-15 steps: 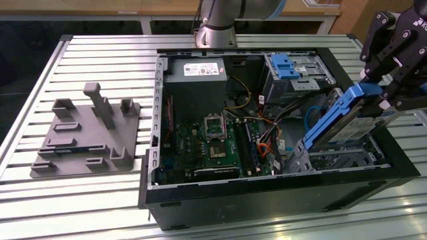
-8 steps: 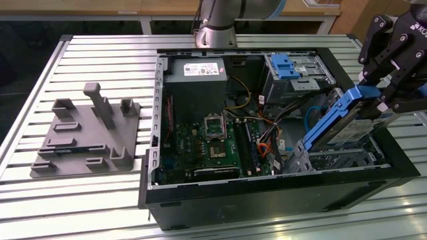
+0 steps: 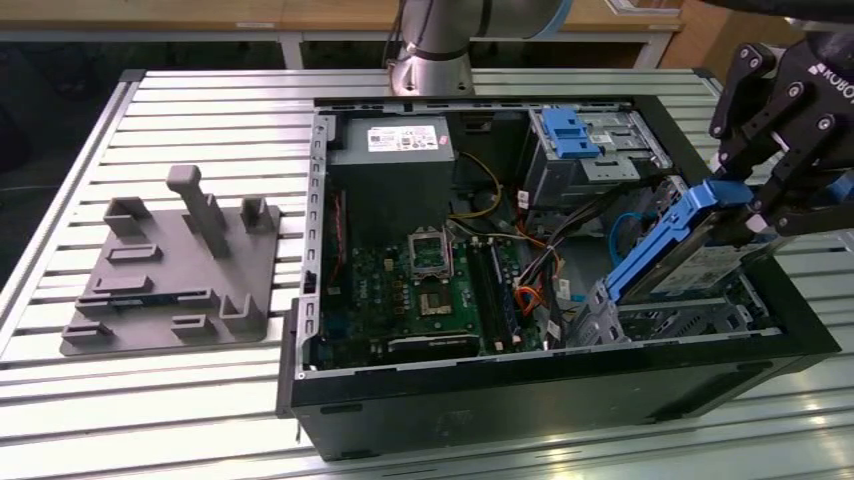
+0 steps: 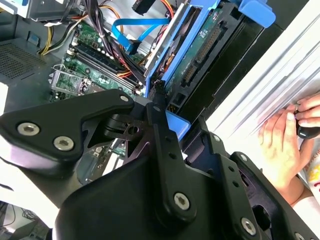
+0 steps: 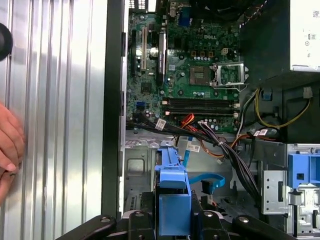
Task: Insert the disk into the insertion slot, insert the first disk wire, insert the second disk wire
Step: 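Insert the disk into the insertion slot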
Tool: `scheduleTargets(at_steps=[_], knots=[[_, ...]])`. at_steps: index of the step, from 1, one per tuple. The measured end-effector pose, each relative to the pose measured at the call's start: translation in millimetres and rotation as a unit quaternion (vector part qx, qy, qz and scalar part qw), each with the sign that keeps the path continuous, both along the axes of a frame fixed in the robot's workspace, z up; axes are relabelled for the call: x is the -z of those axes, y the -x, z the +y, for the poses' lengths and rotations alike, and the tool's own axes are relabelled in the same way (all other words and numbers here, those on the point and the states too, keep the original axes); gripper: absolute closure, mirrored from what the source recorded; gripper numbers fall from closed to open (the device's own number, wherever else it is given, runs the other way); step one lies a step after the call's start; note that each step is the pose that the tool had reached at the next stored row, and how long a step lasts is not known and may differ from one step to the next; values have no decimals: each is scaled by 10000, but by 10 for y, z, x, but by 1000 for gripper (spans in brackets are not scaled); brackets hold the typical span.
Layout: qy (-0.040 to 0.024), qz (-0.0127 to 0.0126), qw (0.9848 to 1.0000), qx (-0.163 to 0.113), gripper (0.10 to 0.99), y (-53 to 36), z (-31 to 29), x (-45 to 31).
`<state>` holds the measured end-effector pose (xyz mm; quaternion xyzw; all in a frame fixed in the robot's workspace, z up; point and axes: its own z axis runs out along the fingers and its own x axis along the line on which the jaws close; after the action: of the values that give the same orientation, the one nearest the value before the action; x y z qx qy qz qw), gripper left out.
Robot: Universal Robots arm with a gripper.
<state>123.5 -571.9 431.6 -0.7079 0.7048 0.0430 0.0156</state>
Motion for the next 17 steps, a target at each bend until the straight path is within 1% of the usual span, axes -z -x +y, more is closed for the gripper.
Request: scheduleTargets(at_steps=[17], knots=[[0,0,10000,0,722,0,-4,308]])
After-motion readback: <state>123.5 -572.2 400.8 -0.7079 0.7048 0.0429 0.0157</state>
